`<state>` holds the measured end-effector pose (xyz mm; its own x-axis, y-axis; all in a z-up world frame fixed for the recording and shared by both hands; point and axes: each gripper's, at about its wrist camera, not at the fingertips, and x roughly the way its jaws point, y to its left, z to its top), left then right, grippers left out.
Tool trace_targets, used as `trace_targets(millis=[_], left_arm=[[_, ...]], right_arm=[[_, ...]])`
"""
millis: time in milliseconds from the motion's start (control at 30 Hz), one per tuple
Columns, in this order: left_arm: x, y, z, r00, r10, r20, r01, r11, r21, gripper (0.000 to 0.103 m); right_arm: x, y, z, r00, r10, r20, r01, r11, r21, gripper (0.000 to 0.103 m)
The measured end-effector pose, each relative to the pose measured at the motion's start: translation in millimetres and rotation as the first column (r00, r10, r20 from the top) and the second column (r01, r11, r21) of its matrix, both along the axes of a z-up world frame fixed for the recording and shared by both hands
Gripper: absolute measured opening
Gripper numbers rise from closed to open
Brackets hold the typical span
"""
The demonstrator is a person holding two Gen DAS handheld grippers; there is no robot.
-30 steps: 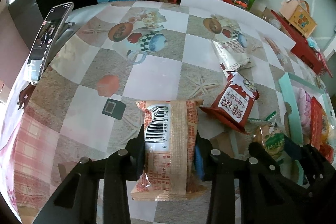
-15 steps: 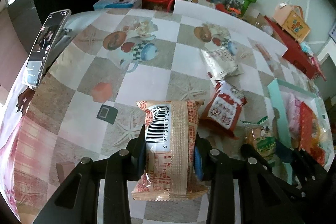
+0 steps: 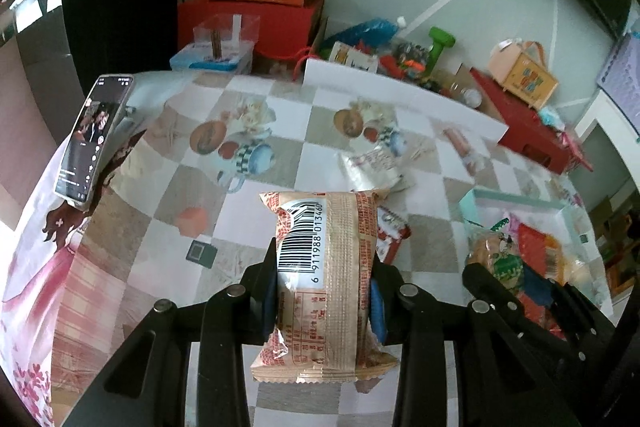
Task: Organize snacks
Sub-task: 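Lift bread pack with left tool while right tool carries green cake over tray, then open left tool dropping bread pack while right tool releases green cake into tray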
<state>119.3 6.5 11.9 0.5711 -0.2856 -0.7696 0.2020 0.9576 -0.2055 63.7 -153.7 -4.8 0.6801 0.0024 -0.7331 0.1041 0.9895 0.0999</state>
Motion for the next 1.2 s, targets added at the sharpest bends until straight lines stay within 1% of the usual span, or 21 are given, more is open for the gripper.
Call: trace_targets(millis=[233, 467, 633, 700, 800, 867, 967, 1100, 1200], left_arm=[[-2.8, -15.5, 7.4, 0.999, -0.038, 0.012, 0.039, 0.999, -0.029, 0.038], [-9.9, -52.8, 10.3, 0.991, -0.134, 0.017, 0.135, 0.990, -0.028, 0.038], [-15.3, -77.8, 10.7, 0.982, -0.187, 0.016, 0.187, 0.982, -0.013, 0.038], [-17.3, -87.4, 11.3, 0.978, -0.206, 0.017, 0.207, 0.978, -0.013, 0.038], [-21.1, -104.1, 12.6, 0.970, -0.241, 0.020, 0.241, 0.970, -0.009, 0.038], [-23.0, -112.8, 12.7, 0.966, -0.259, 0.021, 0.259, 0.966, -0.005, 0.038], [-25.0, -127.2, 12.6, 0.958, -0.284, 0.020, 0.284, 0.959, 0.005, 0.038], [-22.3, -148.0, 13.5, 0.949, -0.313, 0.031, 0.312, 0.950, 0.036, 0.038], [-15.5, -161.3, 10.9, 0.946, -0.323, 0.034, 0.321, 0.946, 0.049, 0.038]], right_arm=[[-4.4, -26.2, 7.9, 0.997, -0.074, 0.013, 0.074, 0.997, -0.005, 0.053], [-10.0, -55.7, 9.1, 0.989, -0.149, 0.016, 0.149, 0.989, 0.004, 0.053], [-17.3, -81.9, 8.2, 0.978, -0.209, 0.012, 0.209, 0.978, 0.010, 0.053], [-22.5, -93.9, 9.1, 0.970, -0.243, 0.014, 0.243, 0.970, 0.014, 0.053], [-34.1, -120.0, 11.2, 0.948, -0.318, 0.018, 0.318, 0.948, 0.019, 0.053], [-44.3, -139.2, 12.8, 0.927, -0.375, 0.021, 0.375, 0.927, 0.023, 0.053], [-56.7, -160.9, 14.6, 0.901, -0.433, 0.024, 0.432, 0.901, 0.036, 0.053], [-68.5, -181.6, 16.7, 0.878, -0.478, 0.029, 0.476, 0.878, 0.051, 0.053], [-71.4, -190.6, 15.0, 0.869, -0.493, 0.033, 0.491, 0.870, 0.054, 0.053]])
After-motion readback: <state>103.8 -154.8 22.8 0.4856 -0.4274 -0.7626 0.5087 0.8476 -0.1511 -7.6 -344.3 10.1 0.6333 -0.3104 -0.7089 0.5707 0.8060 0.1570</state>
